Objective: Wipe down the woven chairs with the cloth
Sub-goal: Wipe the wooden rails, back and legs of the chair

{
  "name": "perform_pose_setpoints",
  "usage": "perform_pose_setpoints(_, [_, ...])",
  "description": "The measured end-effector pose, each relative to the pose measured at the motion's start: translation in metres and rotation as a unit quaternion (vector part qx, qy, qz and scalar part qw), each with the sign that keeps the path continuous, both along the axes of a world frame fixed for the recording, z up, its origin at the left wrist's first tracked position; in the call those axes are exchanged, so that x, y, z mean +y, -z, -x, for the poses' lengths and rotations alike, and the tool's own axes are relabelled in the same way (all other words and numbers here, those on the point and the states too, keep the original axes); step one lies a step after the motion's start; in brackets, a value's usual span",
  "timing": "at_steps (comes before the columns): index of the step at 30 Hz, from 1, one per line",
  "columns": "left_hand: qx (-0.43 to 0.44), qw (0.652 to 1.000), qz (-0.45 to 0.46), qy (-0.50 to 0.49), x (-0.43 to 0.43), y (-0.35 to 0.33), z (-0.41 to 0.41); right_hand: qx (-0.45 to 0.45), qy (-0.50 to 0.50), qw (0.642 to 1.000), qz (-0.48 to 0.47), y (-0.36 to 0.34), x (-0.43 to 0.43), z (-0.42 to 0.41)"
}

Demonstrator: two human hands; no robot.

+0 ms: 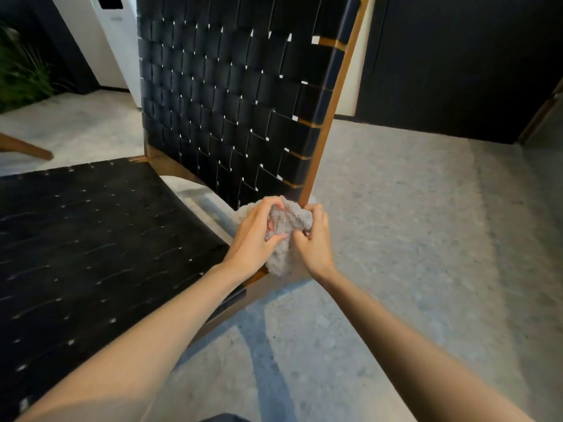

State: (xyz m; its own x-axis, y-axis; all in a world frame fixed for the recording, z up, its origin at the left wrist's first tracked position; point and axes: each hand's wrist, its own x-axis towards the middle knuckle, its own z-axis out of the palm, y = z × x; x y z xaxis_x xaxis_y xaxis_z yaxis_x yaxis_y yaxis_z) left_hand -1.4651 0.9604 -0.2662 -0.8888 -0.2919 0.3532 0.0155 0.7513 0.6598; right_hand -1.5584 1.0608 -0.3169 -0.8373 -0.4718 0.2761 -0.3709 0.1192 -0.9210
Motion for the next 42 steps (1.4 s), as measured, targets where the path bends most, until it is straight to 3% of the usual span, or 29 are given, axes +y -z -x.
perform_pose_setpoints(5, [-0.064,0.997,-0.012,-0.041,-0.004,0.033,-0.013,-0.050,-0.022,0.998,-0.044,0.025,-0.002,-0.009])
perform_pose_setpoints(12, [-0.081,0.992,-0.033,-0.094,0.007,0.059,-0.022,-0.070,-0.010,0.992,-0.107,0.038,0.000,-0.020])
perform_pose_setpoints(17, [-0.179,0.979,0.004,-0.099,0.010,0.045,-0.040,-0.005,-0.064,0.987,-0.144,0.029,0.023,-0.043])
perform_pose_setpoints(23, [-0.219,0.964,0.118,-0.092,-0.013,0.001,-0.076,0.119,-0.063,0.988,-0.072,0.014,0.032,-0.083])
perform_pose_setpoints(27, [-0.432,0.879,0.191,-0.060,-0.035,-0.006,-0.115,0.264,-0.106,0.928,-0.240,0.014,0.008,-0.089])
perform_pose_setpoints(29, [-0.467,0.860,0.200,-0.044,-0.045,-0.005,-0.142,0.312,-0.134,0.877,-0.341,0.020,-0.003,-0.092])
perform_pose_setpoints(31, [-0.461,0.860,0.213,-0.047,-0.053,-0.005,-0.171,0.337,-0.155,0.837,-0.402,0.023,-0.014,-0.094])
perform_pose_setpoints(34, [-0.443,0.858,0.247,-0.075,-0.057,-0.007,-0.211,0.347,-0.153,0.822,-0.425,0.024,-0.027,-0.096])
perform_pose_setpoints(38, [-0.423,0.851,0.296,-0.096,-0.051,0.003,-0.248,0.315,-0.137,0.835,-0.430,0.029,-0.031,-0.097])
perform_pose_setpoints(42, [-0.410,0.867,0.268,-0.097,-0.052,0.012,-0.255,0.293,-0.104,0.854,-0.416,0.033,-0.033,-0.102])
